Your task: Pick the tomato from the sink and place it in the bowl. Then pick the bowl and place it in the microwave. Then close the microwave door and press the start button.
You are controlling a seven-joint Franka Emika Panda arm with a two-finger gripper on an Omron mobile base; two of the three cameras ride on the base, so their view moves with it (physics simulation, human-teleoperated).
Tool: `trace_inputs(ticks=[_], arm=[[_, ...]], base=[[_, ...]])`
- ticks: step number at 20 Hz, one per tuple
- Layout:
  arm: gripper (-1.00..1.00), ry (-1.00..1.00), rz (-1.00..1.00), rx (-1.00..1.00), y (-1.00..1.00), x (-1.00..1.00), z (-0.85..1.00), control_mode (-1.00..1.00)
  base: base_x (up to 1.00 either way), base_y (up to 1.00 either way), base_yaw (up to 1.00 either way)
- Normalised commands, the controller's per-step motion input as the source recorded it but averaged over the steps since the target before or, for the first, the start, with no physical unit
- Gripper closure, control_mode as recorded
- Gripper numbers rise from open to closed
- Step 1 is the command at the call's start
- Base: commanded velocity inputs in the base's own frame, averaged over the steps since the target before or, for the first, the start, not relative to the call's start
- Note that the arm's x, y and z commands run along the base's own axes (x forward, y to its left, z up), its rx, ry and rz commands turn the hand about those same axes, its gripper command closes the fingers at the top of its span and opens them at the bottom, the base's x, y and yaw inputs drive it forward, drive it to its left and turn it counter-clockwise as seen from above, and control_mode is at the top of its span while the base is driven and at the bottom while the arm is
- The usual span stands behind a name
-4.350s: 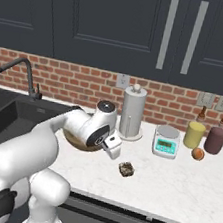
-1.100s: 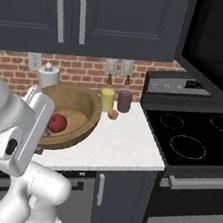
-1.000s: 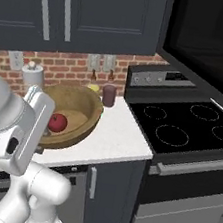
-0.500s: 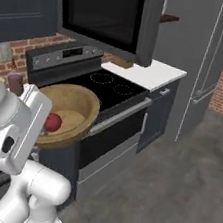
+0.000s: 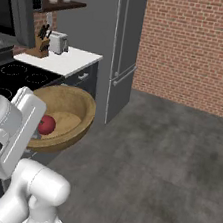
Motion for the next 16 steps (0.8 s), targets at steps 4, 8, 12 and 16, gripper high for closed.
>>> trace_inputs(ticks=[4, 8, 12, 16], arm=[[1.0, 0.0, 0.0, 0.0, 0.0, 0.0, 0.0, 1.0], [1.0, 0.0, 0.0, 0.0, 0.0, 0.0, 0.0, 1.0], [1.0, 0.0, 0.0, 0.0, 0.0, 0.0, 0.0, 1.0], [1.0, 0.0, 0.0, 0.0, 0.0, 0.0, 0.0, 1.0]], base=[[1.0, -1.0, 0.12], [1.0, -0.98, 0.38], [0.7, -0.97, 0.5], [0.53, -0.81, 0.61]])
